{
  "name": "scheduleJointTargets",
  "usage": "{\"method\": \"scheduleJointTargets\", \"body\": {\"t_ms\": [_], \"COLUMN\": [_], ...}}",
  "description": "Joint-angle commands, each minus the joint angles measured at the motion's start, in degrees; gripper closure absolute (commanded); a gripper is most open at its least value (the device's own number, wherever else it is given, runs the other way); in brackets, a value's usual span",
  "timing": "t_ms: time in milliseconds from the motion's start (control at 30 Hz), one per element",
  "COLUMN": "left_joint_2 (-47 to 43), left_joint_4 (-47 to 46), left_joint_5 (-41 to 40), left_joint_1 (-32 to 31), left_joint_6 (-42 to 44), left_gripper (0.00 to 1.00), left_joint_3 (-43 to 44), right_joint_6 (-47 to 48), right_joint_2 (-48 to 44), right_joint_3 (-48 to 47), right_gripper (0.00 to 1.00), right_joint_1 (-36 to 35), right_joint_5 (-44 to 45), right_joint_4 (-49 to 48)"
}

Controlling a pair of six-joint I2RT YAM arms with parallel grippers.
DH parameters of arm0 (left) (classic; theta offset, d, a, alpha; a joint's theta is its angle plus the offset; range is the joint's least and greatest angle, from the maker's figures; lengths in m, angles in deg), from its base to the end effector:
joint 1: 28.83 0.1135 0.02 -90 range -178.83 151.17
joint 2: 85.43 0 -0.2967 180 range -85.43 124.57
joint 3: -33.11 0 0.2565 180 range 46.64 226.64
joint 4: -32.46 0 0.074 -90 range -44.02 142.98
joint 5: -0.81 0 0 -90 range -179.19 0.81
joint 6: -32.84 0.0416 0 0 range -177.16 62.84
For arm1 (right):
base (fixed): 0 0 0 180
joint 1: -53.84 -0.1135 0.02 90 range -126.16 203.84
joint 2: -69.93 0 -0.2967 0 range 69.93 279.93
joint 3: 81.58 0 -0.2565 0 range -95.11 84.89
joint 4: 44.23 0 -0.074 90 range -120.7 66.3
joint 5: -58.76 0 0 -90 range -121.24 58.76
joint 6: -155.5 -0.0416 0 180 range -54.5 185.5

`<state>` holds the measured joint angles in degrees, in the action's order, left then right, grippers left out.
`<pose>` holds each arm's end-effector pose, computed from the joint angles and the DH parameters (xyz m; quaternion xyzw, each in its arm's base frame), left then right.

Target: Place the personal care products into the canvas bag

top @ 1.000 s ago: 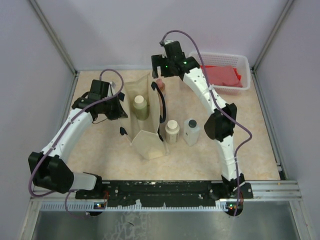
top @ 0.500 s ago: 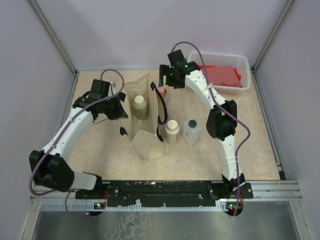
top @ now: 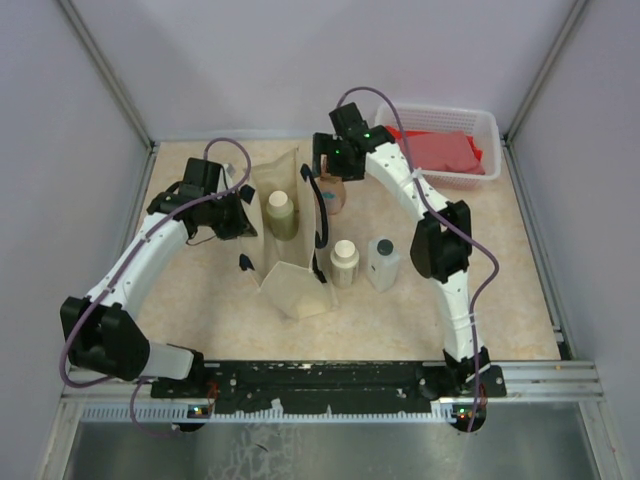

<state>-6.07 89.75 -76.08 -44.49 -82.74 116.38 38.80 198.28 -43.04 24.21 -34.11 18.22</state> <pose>0.2761 -0.0872 0.3307 -0.0458 0.9427 -0.2113 0.2539 0.4590 0.2634 0.3167 -0.0327 0.9369 0.1846 0.2951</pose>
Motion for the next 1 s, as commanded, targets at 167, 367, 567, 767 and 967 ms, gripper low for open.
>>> {"method": "scheduleJointTargets", "body": {"t_ms": [167,367,567,767,967], "left_joint_2": [1.1,1.2,0.7,0.4,0.9], "left_joint_4": [0.1,0.0,-0.1,0.0,0.2], "left_joint_5": [0.2,0.4,0.4,-0.1,0.0], "left_joint_1": [-0.2,-0.2,-0.2,-0.2,-0.2], "left_joint_6": [1.5,1.4,0.9,0.9,1.0], "left_gripper": [0.95,0.95,0.95,0.95,0.95], "left_joint_3": [1.4,1.4,1.2,1.4,2.0], "right_joint_6": [1.5,6.7,21.7,33.0,39.6], "right_joint_2": [-1.8,-1.4,-2.5,-4.6,-4.4], "right_joint_3": [-3.4,-3.8,-1.0,4.6,6.0], "right_gripper": [0.13,0.11,0.06,0.02,0.01], "right_joint_1": [-0.5,-1.0,-1.6,-0.4,1.2], "right_joint_5": [1.2,2.4,0.7,-8.4,-13.4], "right_joint_4": [0.1,-2.4,-6.2,-7.2,-7.4]}}
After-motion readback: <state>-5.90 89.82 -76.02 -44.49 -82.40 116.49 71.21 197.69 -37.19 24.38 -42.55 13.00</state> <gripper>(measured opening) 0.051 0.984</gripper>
